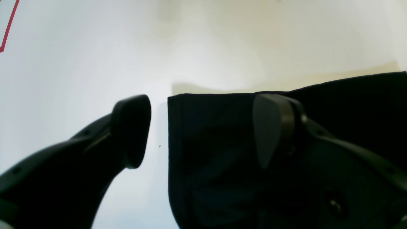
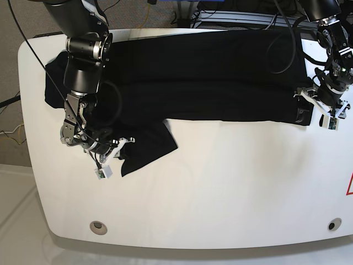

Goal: Fold the T-shirt properly
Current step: 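Grasp the hem corner with the right gripper and fold it toward the shoulders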

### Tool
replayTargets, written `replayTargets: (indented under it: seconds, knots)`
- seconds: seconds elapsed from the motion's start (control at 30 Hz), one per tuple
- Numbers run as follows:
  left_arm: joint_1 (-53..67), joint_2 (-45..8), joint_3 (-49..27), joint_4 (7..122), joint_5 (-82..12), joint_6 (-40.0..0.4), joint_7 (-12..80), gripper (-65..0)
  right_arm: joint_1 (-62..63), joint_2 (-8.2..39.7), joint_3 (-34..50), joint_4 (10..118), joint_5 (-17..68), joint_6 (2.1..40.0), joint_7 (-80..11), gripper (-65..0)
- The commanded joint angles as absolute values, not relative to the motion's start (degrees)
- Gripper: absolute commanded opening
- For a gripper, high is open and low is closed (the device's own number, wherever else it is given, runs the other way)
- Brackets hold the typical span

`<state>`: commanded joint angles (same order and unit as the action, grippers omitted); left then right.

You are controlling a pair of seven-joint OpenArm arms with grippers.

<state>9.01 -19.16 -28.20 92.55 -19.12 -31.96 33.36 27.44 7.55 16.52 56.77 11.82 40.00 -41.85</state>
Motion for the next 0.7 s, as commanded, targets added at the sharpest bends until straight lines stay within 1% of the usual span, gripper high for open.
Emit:
replayTargets:
  seconds: [0.13, 0.27, 0.33, 0.6, 0.67, 0.7]
  knots:
    - [8.84, -19.22, -27.95, 92.55, -19.20, -31.92, 33.40, -18.6, 26.21, 7.37, 16.51, 59.71, 12.40, 40.00, -44.31, -65.0]
    - [8.60, -19.28, -27.70, 92.42, -19.13, -32.04, 33.44, -18.9, 24.19, 7.18, 16.23, 64.27, 14.43, 40.00, -48.67, -65.0]
    - [8.97, -19.29, -27.93, 92.52, -19.15, -32.04, 33.80, -18.9, 22.37, 6.89, 16.37, 69.99, 16.61, 40.00, -54.40, -65.0]
    - [9.19, -19.12, -28.34, 92.29, -19.24, -32.01, 33.19, -19.4, 18.08, 6.04, 16.56, 82.22, 23.69, 40.00, -65.65, -65.0]
    - [9.26, -18.97, -28.54, 92.25, -19.24, -31.91, 33.11, -19.7, 16.89, 5.80, 16.64, 85.28, 25.88, 40.00, -68.80, -65.0]
    - [9.43, -19.04, -28.48, 92.29, -19.11, -31.87, 33.23, -19.5, 15.15, 5.70, 16.55, 88.10, 28.40, 40.00, -71.60, -65.0]
